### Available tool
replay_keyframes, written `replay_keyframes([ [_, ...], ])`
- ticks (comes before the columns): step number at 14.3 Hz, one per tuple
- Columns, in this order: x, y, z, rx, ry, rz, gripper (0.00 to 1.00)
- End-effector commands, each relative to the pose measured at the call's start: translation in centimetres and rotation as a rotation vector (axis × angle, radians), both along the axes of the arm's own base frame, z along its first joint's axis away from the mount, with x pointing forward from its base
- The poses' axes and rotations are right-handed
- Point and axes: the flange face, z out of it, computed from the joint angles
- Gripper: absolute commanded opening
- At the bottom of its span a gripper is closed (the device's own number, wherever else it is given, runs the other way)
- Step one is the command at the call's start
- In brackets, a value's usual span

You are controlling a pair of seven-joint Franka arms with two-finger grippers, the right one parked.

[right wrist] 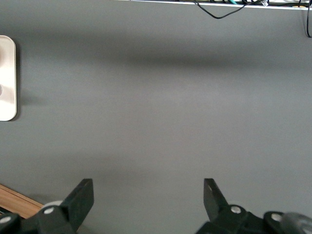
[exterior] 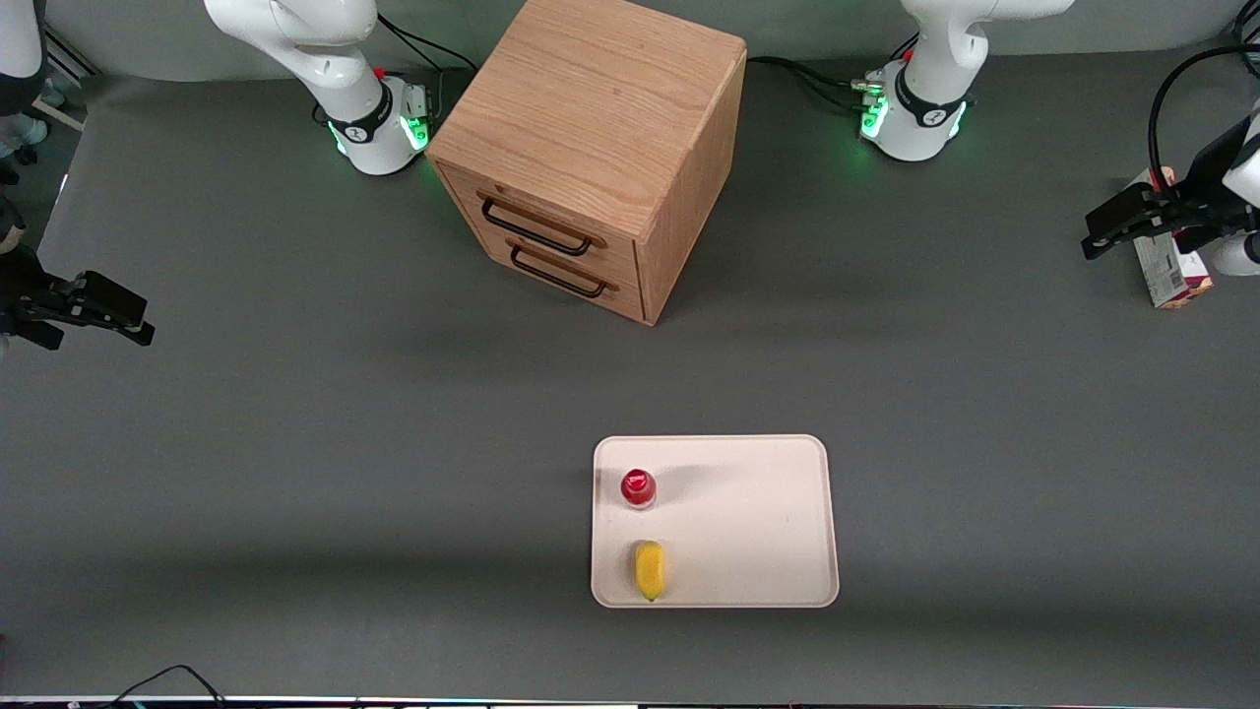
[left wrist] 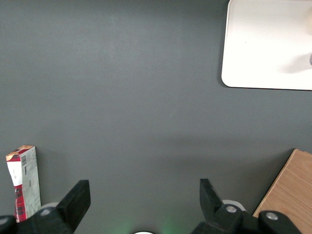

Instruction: Place red cookie box on tray

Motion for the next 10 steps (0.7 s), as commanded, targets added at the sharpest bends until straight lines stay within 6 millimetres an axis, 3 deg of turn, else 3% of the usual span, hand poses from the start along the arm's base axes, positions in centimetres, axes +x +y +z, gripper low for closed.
replay_keyframes([
  [1, -0.3, 0.5, 0.1, 0.011, 0.005, -0.005, 1.0],
  [4, -0.1, 1.7, 0.0, 0.01, 0.002, -0.01, 1.0],
  [5, 0.1, 3.5, -0.3, 0.008, 0.005, 0.001, 1.0],
  [10, 0.2, 17.3, -4.1, 0.041, 0.062, 0.023, 1.0],
])
